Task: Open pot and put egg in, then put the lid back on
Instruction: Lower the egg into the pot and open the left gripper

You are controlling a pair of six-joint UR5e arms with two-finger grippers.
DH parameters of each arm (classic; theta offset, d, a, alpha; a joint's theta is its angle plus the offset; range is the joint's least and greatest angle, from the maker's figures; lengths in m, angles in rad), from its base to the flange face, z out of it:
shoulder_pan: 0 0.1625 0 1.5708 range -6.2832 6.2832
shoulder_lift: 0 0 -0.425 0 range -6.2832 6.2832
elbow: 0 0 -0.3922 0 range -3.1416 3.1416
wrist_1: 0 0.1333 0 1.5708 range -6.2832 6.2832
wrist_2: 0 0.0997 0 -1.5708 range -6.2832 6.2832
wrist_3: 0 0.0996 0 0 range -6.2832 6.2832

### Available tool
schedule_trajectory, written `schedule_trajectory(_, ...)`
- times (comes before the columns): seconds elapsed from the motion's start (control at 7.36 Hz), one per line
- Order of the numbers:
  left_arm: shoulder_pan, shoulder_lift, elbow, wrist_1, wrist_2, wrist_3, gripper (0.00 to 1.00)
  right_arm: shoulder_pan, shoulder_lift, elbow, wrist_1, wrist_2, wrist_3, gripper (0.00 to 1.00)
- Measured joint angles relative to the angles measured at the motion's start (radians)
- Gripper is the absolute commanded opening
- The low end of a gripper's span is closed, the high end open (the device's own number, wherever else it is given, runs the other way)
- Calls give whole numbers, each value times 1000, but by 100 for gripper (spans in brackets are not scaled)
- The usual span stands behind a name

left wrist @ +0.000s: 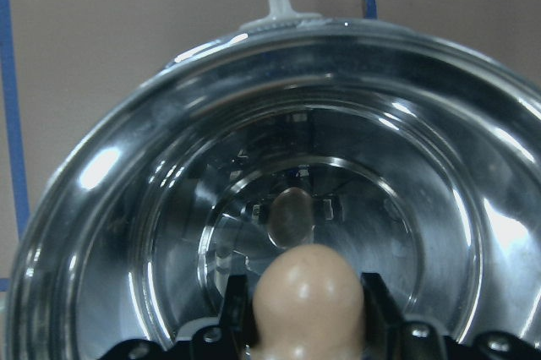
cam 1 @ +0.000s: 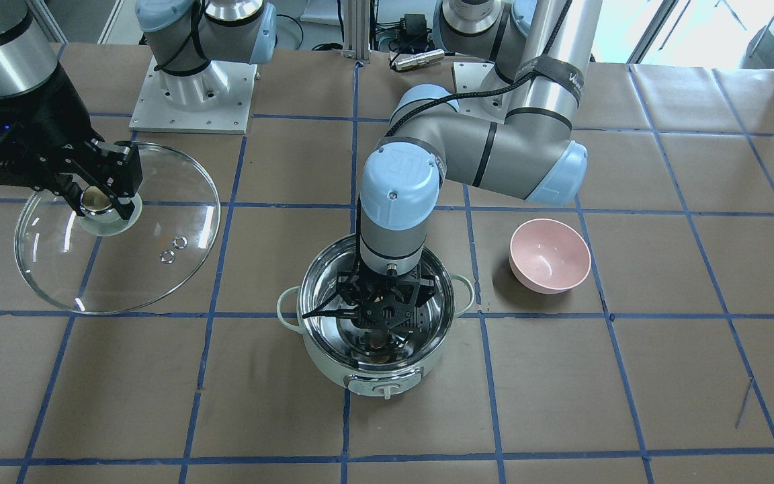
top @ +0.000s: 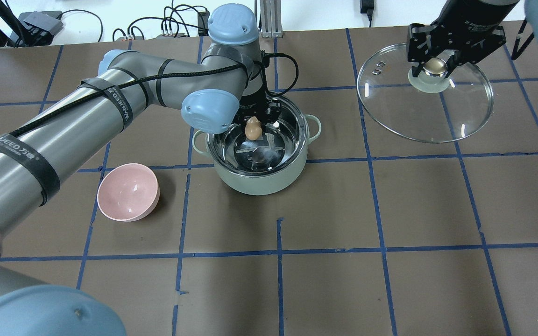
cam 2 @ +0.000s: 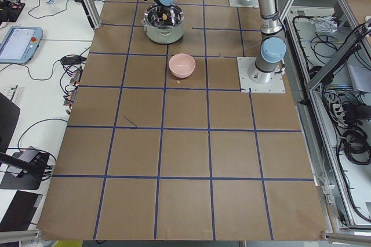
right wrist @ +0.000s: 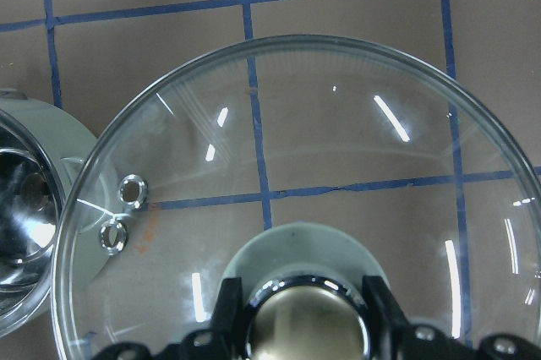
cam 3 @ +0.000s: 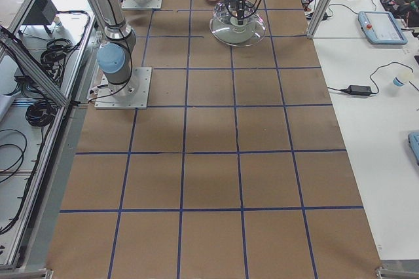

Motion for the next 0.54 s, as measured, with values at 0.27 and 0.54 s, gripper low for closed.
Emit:
schedule_trajectory(0.27,0,-1,-4,0,4,4,97,0,0,0,0,0,1,32)
schedule_trajectory(0.54,0,3,-6,-1,6,5,100,1,0,0,0,0,1,32)
